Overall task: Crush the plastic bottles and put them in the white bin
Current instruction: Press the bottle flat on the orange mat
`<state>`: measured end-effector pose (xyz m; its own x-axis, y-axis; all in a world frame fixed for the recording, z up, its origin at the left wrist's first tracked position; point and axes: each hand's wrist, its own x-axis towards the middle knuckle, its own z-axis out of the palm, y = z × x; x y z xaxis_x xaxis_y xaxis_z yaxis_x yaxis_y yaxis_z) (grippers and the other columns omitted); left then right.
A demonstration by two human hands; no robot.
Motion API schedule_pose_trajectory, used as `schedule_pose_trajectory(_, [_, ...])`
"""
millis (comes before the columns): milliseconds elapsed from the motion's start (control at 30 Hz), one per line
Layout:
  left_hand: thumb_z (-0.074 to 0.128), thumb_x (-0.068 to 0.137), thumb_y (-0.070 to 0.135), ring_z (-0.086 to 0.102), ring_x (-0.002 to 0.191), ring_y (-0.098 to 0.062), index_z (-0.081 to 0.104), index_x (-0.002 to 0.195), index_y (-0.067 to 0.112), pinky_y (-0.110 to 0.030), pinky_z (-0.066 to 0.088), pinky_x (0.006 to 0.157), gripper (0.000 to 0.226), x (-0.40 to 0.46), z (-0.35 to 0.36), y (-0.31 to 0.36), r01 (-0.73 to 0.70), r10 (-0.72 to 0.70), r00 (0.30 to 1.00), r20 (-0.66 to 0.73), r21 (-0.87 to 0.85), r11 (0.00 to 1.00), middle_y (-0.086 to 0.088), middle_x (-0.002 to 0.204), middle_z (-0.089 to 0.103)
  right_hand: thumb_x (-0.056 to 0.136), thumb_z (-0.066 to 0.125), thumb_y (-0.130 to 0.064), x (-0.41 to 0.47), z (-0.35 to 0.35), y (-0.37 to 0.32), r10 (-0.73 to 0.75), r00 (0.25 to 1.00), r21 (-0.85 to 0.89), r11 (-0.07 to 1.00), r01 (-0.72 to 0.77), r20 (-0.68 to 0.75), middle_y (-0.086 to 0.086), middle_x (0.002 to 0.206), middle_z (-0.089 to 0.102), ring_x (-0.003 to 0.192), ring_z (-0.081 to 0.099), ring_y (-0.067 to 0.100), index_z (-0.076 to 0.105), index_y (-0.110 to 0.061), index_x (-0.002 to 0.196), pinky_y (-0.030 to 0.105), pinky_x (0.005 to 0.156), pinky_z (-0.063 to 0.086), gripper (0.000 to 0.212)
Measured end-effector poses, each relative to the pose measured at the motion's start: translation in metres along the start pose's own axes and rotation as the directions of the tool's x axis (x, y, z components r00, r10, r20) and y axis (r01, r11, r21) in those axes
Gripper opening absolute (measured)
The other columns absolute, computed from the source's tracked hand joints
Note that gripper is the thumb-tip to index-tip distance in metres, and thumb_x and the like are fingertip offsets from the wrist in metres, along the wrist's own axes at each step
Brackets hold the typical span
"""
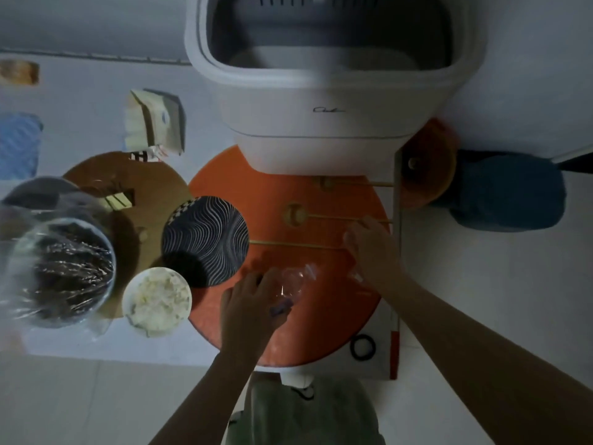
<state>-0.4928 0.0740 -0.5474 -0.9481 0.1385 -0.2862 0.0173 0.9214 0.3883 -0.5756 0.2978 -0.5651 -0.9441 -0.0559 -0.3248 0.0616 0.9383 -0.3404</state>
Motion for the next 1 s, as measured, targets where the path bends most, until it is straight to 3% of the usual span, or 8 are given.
schedule_pose_trajectory(100, [0.085, 0.048, 0.04, 0.059, 0.081, -0.025, 0.054, 0.108, 0.022, -0.037, 0.045, 0.066, 0.07, 0.011, 0.007, -0.002, -0.055, 0.055, 0.998, -0.004, 0.008, 0.998, -0.004, 0.096, 0.06, 0.079, 0.068, -0.003, 0.005, 0.005, 0.007, -0.067, 0.995, -0.011, 0.998, 0.066, -0.068, 0.016, 0.092, 0.061, 0.082, 0.06, 0.035, 0.063, -0.002, 0.085, 0.04, 0.067, 0.05, 0.008])
schedule_pose_trajectory(200, [0.085, 0.044, 0.044, 0.057, 0.085, -0.028, 0.05, 0.109, 0.023, -0.038, 0.046, 0.067, 0.076, 0.013, 0.017, -0.001, -0.066, 0.063, 0.996, 0.058, 0.047, 0.997, -0.005, 0.096, 0.061, 0.081, 0.069, -0.01, 0.0, 0.002, 0.01, -0.08, 0.995, -0.06, 0.995, 0.076, -0.06, 0.014, 0.095, 0.062, 0.086, 0.06, 0.034, 0.063, -0.005, 0.094, 0.037, 0.066, 0.05, 0.015])
schedule_pose_trajectory(333, [0.086, 0.042, 0.044, 0.057, 0.084, -0.027, 0.046, 0.109, 0.025, -0.038, 0.047, 0.07, 0.08, 0.021, 0.018, 0.005, -0.142, 0.142, 0.99, 0.012, 0.042, 0.989, -0.005, 0.095, 0.061, 0.092, 0.047, -0.03, -0.018, -0.01, 0.008, -0.062, 0.978, 0.054, 0.996, 0.075, -0.198, 0.014, 0.105, 0.064, 0.095, 0.059, 0.031, 0.059, -0.009, 0.104, 0.032, 0.068, 0.047, 0.027])
schedule_pose_trajectory(533, [0.089, 0.04, 0.044, 0.057, 0.086, -0.026, 0.047, 0.112, 0.024, -0.038, 0.048, 0.074, 0.085, 0.027, 0.022, 0.01, -0.144, 0.142, 0.989, 0.037, 0.04, 0.989, -0.005, 0.097, 0.062, 0.093, 0.053, -0.024, -0.058, -0.009, 0.005, 0.021, 0.986, 0.174, 0.985, 0.009, -0.167, 0.013, 0.107, 0.064, 0.096, 0.059, 0.03, 0.058, -0.01, 0.11, 0.041, 0.073, 0.055, 0.023])
schedule_pose_trajectory(633, [0.09, 0.039, 0.043, 0.056, 0.09, -0.026, 0.047, 0.116, 0.024, -0.038, 0.046, 0.078, 0.09, 0.028, 0.026, 0.009, -0.161, 0.159, 0.986, 0.047, 0.035, 0.986, -0.005, 0.102, 0.062, 0.092, 0.038, -0.034, -0.069, 0.0, -0.015, -0.046, 0.989, 0.113, 0.992, 0.062, -0.143, 0.015, 0.112, 0.066, 0.102, 0.061, 0.033, 0.06, -0.009, 0.111, 0.046, 0.084, 0.053, 0.038])
schedule_pose_trajectory(800, [0.089, 0.041, 0.042, 0.05, 0.101, -0.025, 0.055, 0.117, 0.017, -0.036, 0.027, 0.093, 0.087, 0.024, 0.034, 0.005, -0.164, 0.163, 0.986, 0.03, 0.008, 0.987, -0.005, 0.111, 0.064, 0.082, 0.062, -0.023, -0.052, 0.027, -0.057, -0.16, 0.981, -0.043, 0.987, 0.156, -0.11, 0.016, 0.119, 0.065, 0.107, 0.062, 0.035, 0.056, -0.01, 0.121, 0.047, 0.085, 0.051, 0.041])
schedule_pose_trajectory(867, [0.088, 0.042, 0.042, 0.044, 0.111, -0.024, 0.051, 0.122, 0.012, -0.039, 0.024, 0.099, 0.093, 0.021, 0.035, 0.002, -0.172, 0.172, 0.985, 0.015, -0.033, 0.985, -0.007, 0.118, 0.062, 0.084, 0.052, -0.021, -0.045, 0.037, -0.068, -0.202, 0.978, -0.098, 0.976, 0.196, -0.049, 0.015, 0.126, 0.061, 0.112, 0.059, 0.034, 0.054, -0.009, 0.124, 0.046, 0.089, 0.049, 0.042])
schedule_pose_trajectory(1000, [0.067, 0.074, 0.041, 0.029, 0.135, -0.022, 0.038, 0.137, 0.006, -0.042, 0.016, 0.113, 0.078, 0.011, 0.024, -0.01, -0.181, 0.169, 0.982, -0.088, -0.151, 0.972, -0.009, 0.143, 0.042, 0.085, 0.036, -0.027, -0.04, 0.047, -0.073, -0.166, 0.986, -0.084, 0.982, 0.167, 0.014, 0.014, 0.138, 0.051, 0.125, 0.049, 0.033, 0.046, -0.008, 0.133, 0.048, 0.098, 0.044, 0.053])
